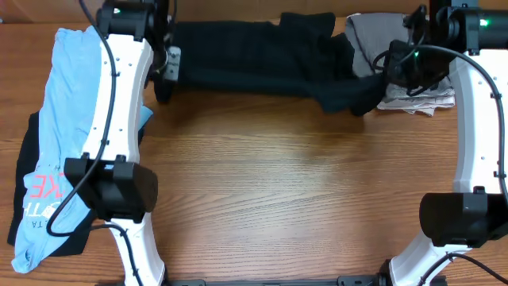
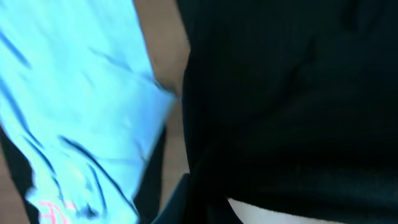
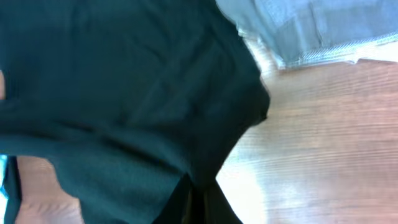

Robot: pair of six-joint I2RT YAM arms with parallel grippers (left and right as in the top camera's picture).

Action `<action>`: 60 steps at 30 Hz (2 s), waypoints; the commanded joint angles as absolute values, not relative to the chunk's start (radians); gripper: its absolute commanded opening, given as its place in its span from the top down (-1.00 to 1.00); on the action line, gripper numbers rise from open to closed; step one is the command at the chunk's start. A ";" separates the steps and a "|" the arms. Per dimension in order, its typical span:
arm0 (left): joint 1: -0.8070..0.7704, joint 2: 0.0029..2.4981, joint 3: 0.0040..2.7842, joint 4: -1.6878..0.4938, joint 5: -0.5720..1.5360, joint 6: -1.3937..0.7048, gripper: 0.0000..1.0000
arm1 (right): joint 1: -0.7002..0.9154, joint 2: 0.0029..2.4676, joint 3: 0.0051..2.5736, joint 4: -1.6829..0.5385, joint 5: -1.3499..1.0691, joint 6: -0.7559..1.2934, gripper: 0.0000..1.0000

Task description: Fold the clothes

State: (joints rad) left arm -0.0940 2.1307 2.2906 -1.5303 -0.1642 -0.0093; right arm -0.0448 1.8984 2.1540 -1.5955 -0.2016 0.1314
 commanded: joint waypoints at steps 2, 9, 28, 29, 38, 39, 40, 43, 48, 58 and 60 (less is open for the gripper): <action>-0.072 2.094 2.296 -1.619 -0.108 -0.034 0.91 | -0.049 1.842 2.159 -1.650 -0.204 0.157 0.92; -0.070 2.046 2.275 -1.690 -0.057 -0.029 0.91 | -0.016 1.673 2.017 -1.634 -0.159 0.244 0.92; -0.071 1.742 1.709 -1.525 -0.008 -0.030 0.92 | -0.012 1.197 1.256 -1.406 -0.238 0.297 0.92; -0.068 1.722 1.663 -1.506 -0.008 -0.032 0.92 | -0.012 1.193 1.256 -1.410 -0.238 0.297 0.92; -0.019 1.554 1.473 -1.464 -0.023 -0.066 0.91 | -0.012 1.124 1.256 -1.505 -0.229 0.297 0.92; -0.015 1.541 1.472 -1.470 -0.030 -0.071 0.92 | -0.012 1.111 1.256 -1.519 -0.226 0.297 0.92; -0.013 1.530 1.472 -1.475 -0.033 -0.072 0.92 | -0.012 1.105 1.256 -1.528 -0.226 0.297 0.92; -0.012 1.502 1.472 -1.518 -0.036 -0.086 0.91 | -0.012 1.098 1.256 -1.575 -0.226 0.297 0.92; -0.012 1.489 1.431 -1.532 -0.033 -0.120 0.92 | -0.012 1.094 1.256 -1.620 -0.226 0.297 0.92; -0.012 1.477 1.287 -1.333 -0.033 -0.208 0.91 | -0.012 1.152 1.256 -1.451 -0.227 0.284 0.92; -0.011 1.479 1.247 -1.250 -0.036 -0.218 0.92 | -0.012 1.208 1.256 -1.385 -0.227 0.281 0.92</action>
State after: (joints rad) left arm -0.0189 1.4952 1.3064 -1.3323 -0.0189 -0.1680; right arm -0.0113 1.1328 1.2545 -1.4517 -0.2321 0.2878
